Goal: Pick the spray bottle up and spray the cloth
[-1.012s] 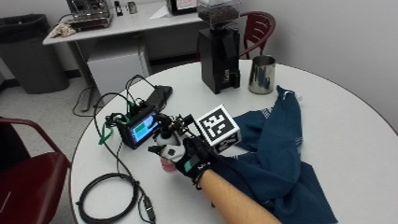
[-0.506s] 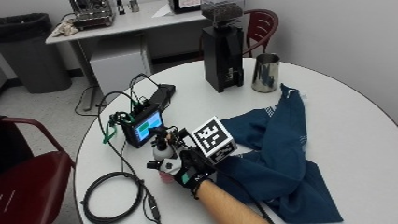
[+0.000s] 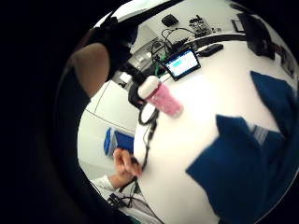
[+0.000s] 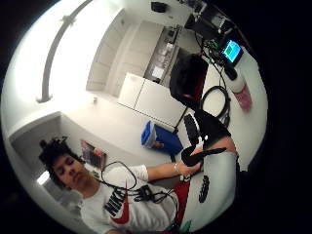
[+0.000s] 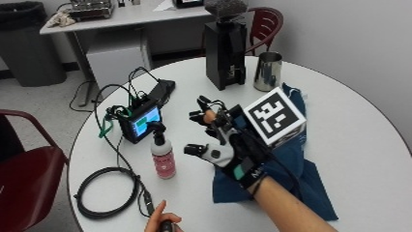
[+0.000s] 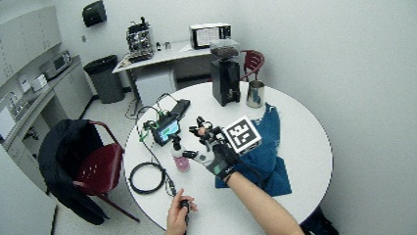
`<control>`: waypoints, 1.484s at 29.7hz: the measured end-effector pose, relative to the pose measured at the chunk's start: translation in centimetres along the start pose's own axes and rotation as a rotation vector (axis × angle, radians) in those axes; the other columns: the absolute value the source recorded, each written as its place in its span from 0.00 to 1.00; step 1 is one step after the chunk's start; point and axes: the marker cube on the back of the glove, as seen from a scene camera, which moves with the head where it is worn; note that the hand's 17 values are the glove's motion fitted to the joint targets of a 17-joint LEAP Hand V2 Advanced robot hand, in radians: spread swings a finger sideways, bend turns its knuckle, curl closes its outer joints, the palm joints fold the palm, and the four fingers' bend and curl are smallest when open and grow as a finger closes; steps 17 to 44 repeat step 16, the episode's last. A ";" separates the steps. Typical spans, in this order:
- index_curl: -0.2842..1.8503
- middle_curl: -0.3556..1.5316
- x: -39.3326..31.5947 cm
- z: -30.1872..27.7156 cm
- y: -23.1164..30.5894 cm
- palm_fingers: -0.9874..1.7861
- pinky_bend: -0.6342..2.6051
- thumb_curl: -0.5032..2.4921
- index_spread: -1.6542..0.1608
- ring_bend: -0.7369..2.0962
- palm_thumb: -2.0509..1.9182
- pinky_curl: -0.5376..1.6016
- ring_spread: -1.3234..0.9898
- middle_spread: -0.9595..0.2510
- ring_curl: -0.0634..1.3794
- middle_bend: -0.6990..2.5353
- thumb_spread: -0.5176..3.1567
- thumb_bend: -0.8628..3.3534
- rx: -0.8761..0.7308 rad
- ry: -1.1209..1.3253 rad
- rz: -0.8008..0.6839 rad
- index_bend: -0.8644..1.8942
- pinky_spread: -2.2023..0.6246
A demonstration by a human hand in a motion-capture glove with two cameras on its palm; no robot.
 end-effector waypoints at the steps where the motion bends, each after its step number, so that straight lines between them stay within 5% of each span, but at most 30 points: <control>1: 0.16 0.43 -0.2 -0.9 1.0 0.49 0.35 0.34 0.71 0.42 0.75 0.43 0.55 0.76 0.30 0.34 0.40 0.20 -0.024 0.043 -0.019 0.34 0.86; 7: 0.16 0.42 3.9 -7.2 10.0 0.50 0.35 0.33 0.71 0.44 0.74 0.43 0.57 0.76 0.30 0.35 0.42 0.20 -0.147 0.565 -0.010 0.33 0.86; 14: 0.16 0.42 7.1 -9.9 17.8 0.51 0.34 0.32 0.70 0.44 0.72 0.42 0.58 0.77 0.30 0.36 0.43 0.20 -0.107 0.534 0.170 0.34 0.86; 44: 0.17 0.42 7.1 -10.1 18.4 0.52 0.34 0.32 0.70 0.43 0.72 0.42 0.58 0.77 0.30 0.37 0.44 0.20 -0.099 0.533 0.203 0.35 0.86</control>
